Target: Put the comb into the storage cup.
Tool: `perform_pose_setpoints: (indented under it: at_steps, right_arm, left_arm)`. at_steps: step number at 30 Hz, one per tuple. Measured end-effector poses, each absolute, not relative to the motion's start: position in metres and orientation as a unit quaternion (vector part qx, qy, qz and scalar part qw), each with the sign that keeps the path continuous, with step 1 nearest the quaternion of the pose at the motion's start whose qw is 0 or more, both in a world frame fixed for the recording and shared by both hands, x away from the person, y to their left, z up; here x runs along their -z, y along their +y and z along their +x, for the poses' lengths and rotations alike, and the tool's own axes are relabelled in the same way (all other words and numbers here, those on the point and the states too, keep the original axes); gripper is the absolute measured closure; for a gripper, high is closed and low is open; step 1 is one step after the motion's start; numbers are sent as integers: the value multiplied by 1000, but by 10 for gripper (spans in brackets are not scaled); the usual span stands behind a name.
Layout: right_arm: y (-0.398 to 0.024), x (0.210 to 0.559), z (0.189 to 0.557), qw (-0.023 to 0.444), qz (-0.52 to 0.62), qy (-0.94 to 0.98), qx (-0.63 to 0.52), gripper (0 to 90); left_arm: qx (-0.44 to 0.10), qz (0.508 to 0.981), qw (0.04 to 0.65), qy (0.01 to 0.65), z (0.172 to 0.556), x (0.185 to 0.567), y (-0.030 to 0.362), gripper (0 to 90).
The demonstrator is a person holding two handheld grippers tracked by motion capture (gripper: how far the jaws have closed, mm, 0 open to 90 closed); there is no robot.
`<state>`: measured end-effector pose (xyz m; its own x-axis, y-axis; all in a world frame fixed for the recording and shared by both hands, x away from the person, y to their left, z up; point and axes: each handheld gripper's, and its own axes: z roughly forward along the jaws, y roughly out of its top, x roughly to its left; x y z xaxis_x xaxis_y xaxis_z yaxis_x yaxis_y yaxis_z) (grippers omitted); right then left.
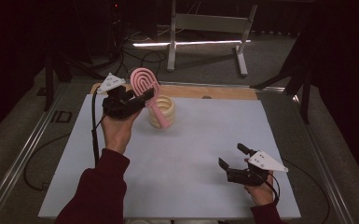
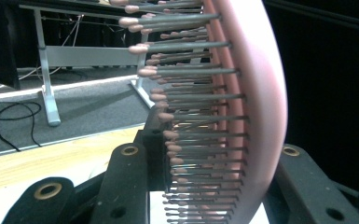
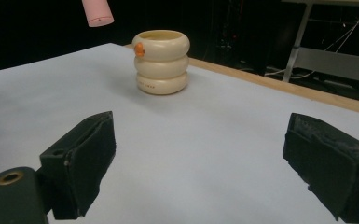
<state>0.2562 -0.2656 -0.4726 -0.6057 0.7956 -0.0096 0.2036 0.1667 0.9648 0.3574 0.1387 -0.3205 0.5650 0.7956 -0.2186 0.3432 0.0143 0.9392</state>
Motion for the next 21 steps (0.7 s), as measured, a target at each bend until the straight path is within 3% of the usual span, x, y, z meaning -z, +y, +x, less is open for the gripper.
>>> perform_pose_setpoints:
  at_steps: [21]
  right_arm:
    - [-282, 476, 253, 277, 365, 701, -547, 95]
  left_arm:
    - [-213, 670, 575, 418, 374, 304, 136, 643]
